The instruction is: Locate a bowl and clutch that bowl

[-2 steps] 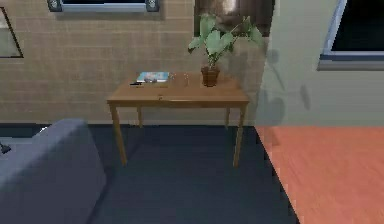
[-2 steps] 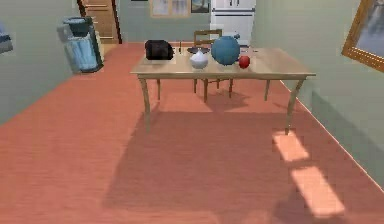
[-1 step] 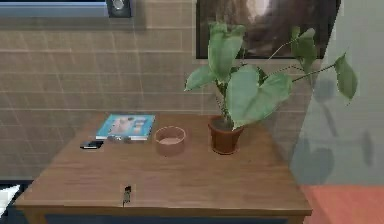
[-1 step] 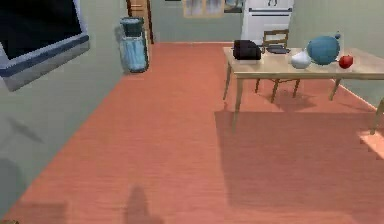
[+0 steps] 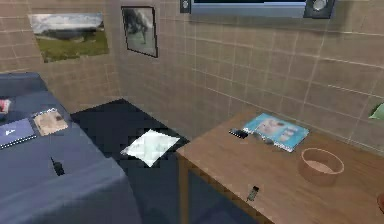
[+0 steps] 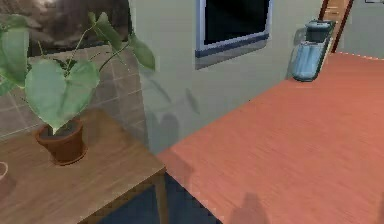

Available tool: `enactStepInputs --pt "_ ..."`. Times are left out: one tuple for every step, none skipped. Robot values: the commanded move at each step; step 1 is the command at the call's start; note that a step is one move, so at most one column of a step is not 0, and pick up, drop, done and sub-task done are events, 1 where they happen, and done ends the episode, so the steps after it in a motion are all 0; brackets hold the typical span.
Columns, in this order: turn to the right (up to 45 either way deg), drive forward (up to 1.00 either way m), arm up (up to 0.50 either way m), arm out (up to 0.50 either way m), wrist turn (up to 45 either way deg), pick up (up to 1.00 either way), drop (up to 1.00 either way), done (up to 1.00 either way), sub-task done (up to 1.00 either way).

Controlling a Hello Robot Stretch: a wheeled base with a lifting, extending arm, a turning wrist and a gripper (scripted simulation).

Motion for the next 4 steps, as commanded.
enactStepInputs --pt "-45.0 0.0 0.0 0.0 0.0 0.0 0.0 0.0 0.0" --pt "45.0 0.0 0.0 0.0 0.0 0.0 0.0 0.0 0.0" --pt "45.0 0.0 0.0 0.0 0.0 0.0 0.0 0.0 0.0" --pt "24.0 0.0 0.0 0.0 0.0 0.0 0.0 0.0 0.0"
